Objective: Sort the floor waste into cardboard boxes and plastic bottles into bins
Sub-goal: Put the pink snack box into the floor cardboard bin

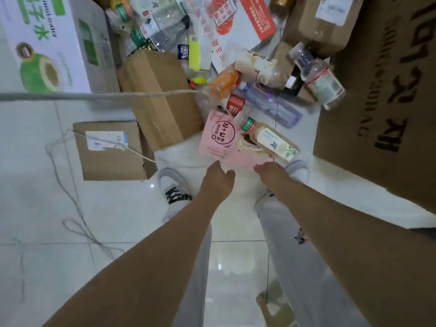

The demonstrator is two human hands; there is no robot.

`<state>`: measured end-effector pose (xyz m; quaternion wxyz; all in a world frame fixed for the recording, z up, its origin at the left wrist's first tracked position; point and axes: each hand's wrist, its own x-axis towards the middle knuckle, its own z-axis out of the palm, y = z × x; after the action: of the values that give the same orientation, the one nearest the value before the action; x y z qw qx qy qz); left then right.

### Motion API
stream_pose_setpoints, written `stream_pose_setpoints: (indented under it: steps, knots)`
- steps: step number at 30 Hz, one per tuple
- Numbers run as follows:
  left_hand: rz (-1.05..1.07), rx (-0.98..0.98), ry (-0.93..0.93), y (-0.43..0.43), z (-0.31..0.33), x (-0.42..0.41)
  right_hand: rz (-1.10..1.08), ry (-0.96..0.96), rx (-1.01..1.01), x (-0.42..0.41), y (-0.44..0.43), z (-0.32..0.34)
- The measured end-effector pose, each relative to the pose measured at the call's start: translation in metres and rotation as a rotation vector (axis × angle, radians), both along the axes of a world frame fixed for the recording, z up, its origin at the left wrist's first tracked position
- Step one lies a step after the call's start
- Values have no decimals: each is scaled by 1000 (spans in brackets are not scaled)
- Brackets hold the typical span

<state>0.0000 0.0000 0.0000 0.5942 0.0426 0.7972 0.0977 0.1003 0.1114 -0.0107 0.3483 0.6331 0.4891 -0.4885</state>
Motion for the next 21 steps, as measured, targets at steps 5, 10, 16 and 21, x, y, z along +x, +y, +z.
stream_pose_setpoints:
  steps: [5,10,16,21]
  knots:
    - [22,-74,193,-6,-48,-21,-41,29,119,-3,4,-50]
    - [-37,-6,306,-11,-63,-26,-77,-9,342,-3,-5,-62]
    - [-166,323,315,3,-54,-7,56,25,462,-2,19,-71]
    - [5,-33,-314,21,-75,17,172,18,350,0,35,-83]
